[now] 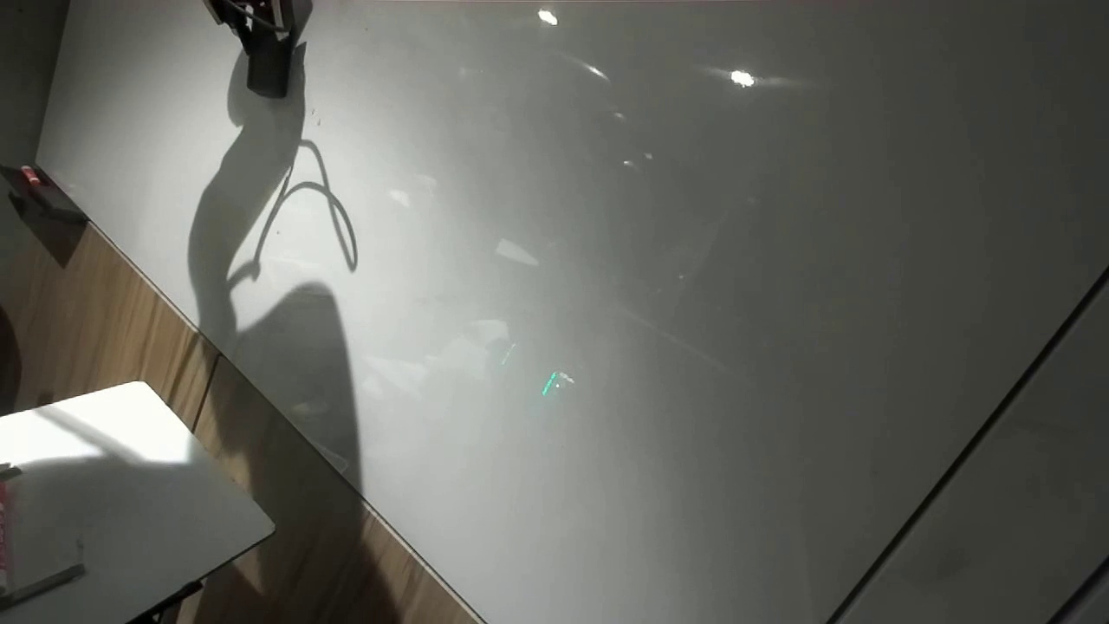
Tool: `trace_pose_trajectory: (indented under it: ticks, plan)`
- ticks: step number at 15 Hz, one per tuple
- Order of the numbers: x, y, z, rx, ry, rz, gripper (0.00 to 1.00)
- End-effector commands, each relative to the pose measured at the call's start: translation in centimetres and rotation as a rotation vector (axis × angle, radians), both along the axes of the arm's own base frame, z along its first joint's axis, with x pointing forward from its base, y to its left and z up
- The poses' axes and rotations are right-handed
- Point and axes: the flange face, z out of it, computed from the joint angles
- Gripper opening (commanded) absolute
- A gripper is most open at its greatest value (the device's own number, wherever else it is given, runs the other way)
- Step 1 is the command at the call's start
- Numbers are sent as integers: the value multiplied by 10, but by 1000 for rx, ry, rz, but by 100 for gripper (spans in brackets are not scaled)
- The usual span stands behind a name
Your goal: Use the duster to erase the writings on the whiteboard
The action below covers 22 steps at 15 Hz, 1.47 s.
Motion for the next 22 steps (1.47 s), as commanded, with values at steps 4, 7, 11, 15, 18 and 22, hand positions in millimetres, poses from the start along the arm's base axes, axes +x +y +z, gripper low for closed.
trace_pose_trajectory:
  ticks: [4, 7, 11, 15, 18, 22]
  plan:
    - [-24, -29, -64, -105, 253, 4, 30]
    - [-48, -51, -95, -126, 342, 23, 30]
    - [-64, -101, -143, -173, 445, -7, 30]
    - [-53, -184, -216, -196, 566, -52, 30]
    - [-44, -248, -269, -189, 661, -89, 30]
    - [-41, -298, -309, -175, 764, -135, 30]
